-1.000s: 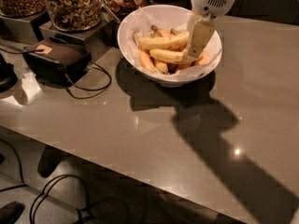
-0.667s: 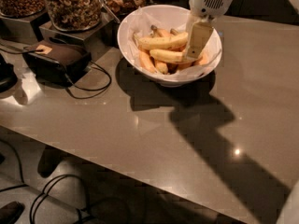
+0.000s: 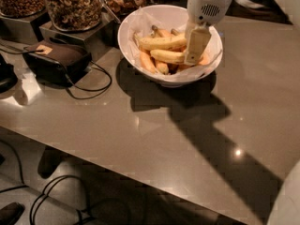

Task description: Pick banana from white bowl

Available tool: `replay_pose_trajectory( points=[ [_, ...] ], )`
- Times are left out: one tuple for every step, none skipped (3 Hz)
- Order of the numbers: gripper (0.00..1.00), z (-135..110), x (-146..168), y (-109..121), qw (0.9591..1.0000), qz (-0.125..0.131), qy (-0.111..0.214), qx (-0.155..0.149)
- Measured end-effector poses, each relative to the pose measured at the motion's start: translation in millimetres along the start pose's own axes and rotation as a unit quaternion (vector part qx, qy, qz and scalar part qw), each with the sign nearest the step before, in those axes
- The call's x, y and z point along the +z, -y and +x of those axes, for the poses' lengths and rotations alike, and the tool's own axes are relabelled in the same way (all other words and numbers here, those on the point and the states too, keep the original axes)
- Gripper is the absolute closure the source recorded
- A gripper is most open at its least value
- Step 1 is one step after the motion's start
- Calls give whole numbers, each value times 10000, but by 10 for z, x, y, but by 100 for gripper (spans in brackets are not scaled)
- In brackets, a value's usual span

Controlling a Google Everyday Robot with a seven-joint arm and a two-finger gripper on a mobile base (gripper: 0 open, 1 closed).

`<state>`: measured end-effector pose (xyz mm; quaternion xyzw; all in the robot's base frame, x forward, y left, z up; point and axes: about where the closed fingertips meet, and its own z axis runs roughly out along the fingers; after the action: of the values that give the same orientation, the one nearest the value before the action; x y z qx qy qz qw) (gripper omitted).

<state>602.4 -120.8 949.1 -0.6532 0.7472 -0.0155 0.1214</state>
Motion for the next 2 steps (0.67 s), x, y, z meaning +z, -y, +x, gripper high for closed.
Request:
replay_pose_trajectory(
  points=[
    [38, 26, 63, 23, 10000, -34, -63, -20],
    [39, 44, 114, 46, 9999, -59, -107, -49]
  ],
)
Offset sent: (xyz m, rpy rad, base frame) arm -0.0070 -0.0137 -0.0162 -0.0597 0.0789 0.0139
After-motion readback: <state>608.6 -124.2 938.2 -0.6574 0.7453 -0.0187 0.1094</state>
